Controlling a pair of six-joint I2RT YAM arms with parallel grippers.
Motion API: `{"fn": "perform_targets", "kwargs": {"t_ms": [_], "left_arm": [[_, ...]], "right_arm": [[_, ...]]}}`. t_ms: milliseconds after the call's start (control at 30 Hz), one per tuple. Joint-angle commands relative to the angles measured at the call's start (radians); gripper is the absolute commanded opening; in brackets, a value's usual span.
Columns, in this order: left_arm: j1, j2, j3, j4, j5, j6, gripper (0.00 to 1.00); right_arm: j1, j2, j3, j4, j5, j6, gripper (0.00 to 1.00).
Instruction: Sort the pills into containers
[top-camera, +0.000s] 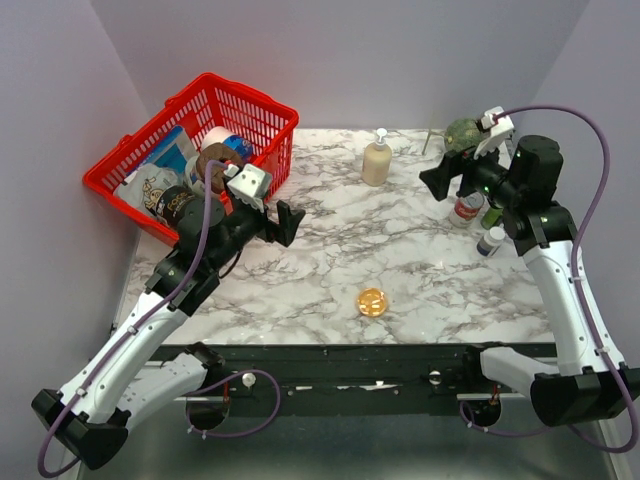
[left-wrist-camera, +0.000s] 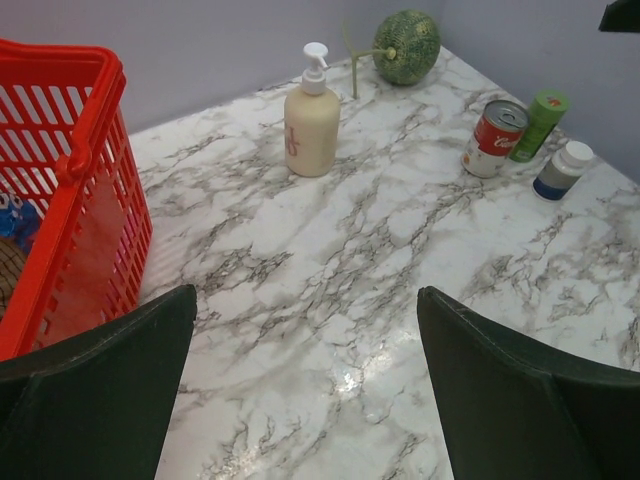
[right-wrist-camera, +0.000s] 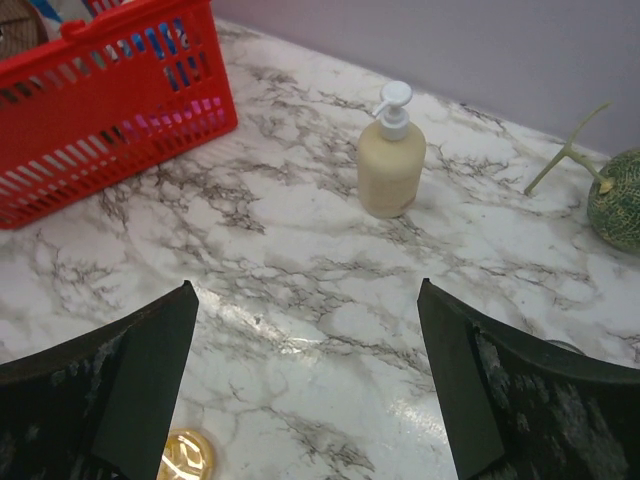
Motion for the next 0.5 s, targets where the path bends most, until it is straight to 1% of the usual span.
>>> {"fn": "perform_targets", "kwargs": {"t_ms": [0, 167, 467], "left_arm": [[0.004, -0.019, 0.009, -0.043, -0.034, 0.026, 0.99], [0.005, -0.022, 0.010, -0.038, -0.034, 0.052, 0.99], [0.004, -0.030, -0.017, -0.009, 0.002, 0.031, 0.99]], "right_arm": [[-0.001, -0.038, 0.038, 0.035, 0.101, 0.115, 1.00], [-0.001, -0.056, 0.025, 0.026, 0.069, 0.102, 1.00], [-0.001, -0.081, 0.009, 0.023, 0.055, 0.066, 1.00]]}}
